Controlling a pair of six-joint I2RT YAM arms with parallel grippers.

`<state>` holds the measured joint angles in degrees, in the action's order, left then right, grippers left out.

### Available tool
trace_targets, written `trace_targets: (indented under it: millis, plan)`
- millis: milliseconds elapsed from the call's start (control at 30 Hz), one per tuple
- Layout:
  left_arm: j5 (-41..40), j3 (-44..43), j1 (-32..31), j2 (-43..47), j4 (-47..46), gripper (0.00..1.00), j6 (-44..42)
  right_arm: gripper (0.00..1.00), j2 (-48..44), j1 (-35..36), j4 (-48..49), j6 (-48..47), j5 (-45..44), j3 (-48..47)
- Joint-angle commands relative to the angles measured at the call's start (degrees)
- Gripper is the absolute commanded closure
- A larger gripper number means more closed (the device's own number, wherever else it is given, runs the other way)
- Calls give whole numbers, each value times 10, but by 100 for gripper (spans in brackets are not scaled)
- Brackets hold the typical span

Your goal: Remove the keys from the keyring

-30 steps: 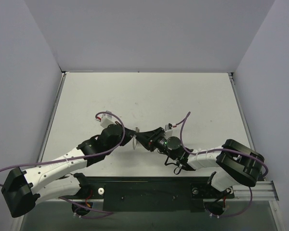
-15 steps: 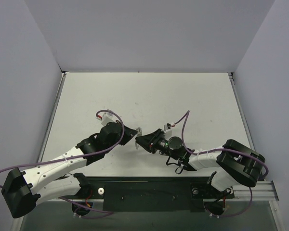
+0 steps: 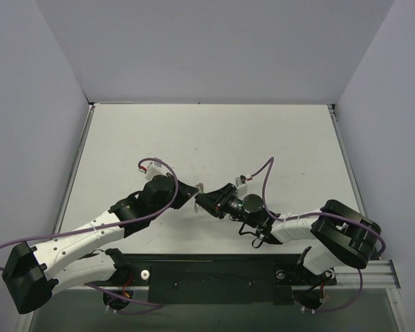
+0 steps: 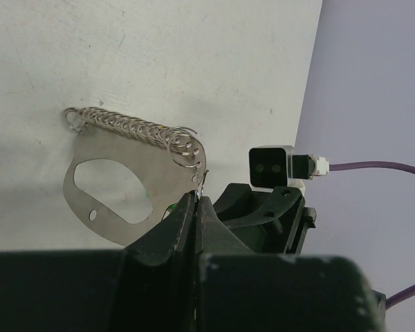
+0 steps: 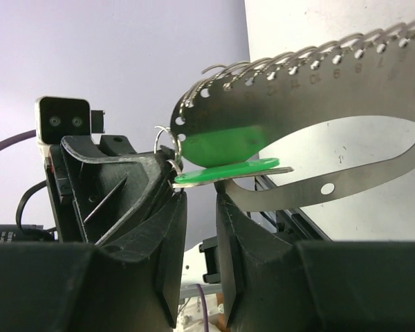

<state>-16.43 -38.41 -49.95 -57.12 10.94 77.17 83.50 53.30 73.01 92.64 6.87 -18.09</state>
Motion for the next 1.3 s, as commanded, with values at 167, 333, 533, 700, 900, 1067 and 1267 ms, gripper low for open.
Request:
trace_targets:
  millis: [167, 333, 533, 700, 900, 1067, 1267]
  plan:
    - [7, -16, 6, 11, -42, 100, 24, 80, -22, -10, 194, -13, -10, -5]
    - [10, -16, 8, 10, -42, 100, 28, 80, -40, -8, 194, -16, 3, -16]
    - [12, -25, 13, 10, -41, 100, 32, 80, -55, -8, 194, -17, -1, -15]
    - [18, -27, 13, 13, -43, 100, 37, 80, -56, -9, 194, -12, -23, -11]
    - [22, -26, 13, 20, -50, 100, 47, 83, -57, -11, 194, -10, -40, -6]
    - [22, -30, 13, 26, -51, 100, 50, 83, -69, -14, 194, -7, -59, 11]
    - [27, -31, 13, 29, -53, 100, 52, 83, -75, -20, 194, -4, -63, 16]
